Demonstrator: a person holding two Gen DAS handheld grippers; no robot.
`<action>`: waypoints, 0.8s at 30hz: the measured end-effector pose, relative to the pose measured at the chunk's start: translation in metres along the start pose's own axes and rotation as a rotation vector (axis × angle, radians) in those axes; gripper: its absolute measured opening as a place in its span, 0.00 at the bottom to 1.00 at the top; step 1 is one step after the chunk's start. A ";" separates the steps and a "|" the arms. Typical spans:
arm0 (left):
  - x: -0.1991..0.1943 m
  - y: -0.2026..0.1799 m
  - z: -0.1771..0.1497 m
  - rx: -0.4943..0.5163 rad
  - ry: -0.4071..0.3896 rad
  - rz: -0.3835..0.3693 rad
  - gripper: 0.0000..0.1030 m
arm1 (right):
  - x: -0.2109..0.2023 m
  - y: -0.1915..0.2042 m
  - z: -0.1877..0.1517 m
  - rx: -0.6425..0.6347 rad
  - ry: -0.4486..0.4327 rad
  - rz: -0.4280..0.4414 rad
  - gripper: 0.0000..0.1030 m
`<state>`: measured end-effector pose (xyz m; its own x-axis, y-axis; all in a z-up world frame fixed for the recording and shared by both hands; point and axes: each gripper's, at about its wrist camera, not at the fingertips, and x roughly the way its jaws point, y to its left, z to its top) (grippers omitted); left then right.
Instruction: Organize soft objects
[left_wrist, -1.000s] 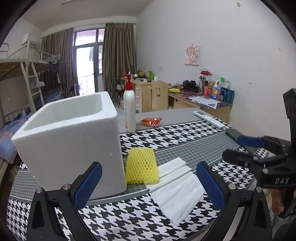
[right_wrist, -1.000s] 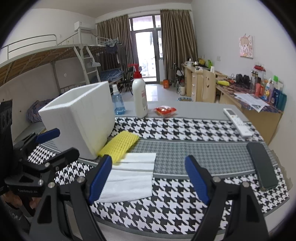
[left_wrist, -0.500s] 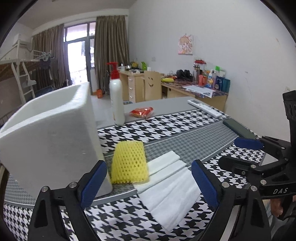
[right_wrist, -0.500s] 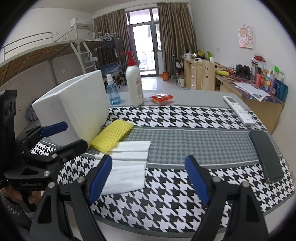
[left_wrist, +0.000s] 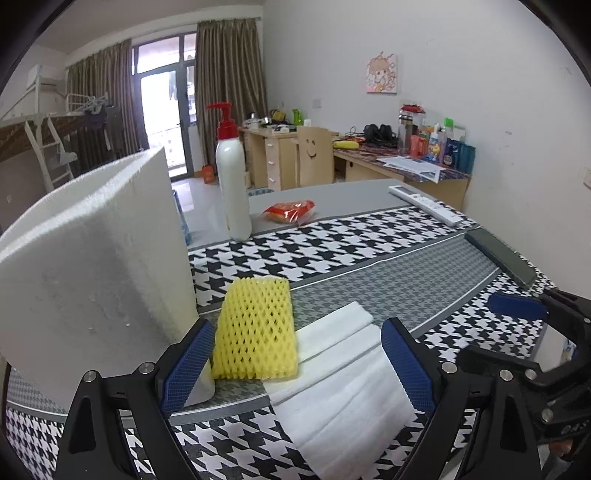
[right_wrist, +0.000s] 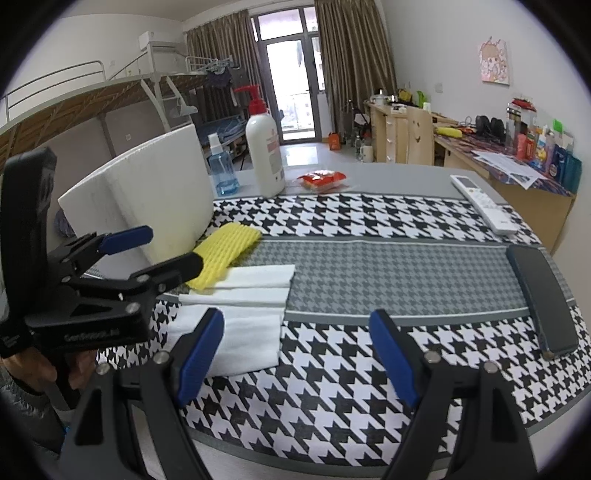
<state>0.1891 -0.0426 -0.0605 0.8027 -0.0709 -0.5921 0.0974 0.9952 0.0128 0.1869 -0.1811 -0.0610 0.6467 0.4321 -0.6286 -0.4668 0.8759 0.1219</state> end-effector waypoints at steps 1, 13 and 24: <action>0.001 0.001 -0.001 -0.003 0.003 0.006 0.89 | 0.001 0.001 0.000 -0.002 0.003 0.004 0.82; 0.016 0.010 -0.001 -0.012 0.040 0.095 0.75 | 0.012 0.010 -0.003 -0.037 0.039 0.041 0.82; 0.033 0.010 -0.006 -0.027 0.123 0.102 0.62 | 0.016 0.019 -0.005 -0.071 0.062 0.065 0.82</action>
<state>0.2126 -0.0346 -0.0850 0.7292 0.0373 -0.6833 0.0020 0.9984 0.0566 0.1853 -0.1593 -0.0728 0.5764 0.4715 -0.6674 -0.5493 0.8283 0.1107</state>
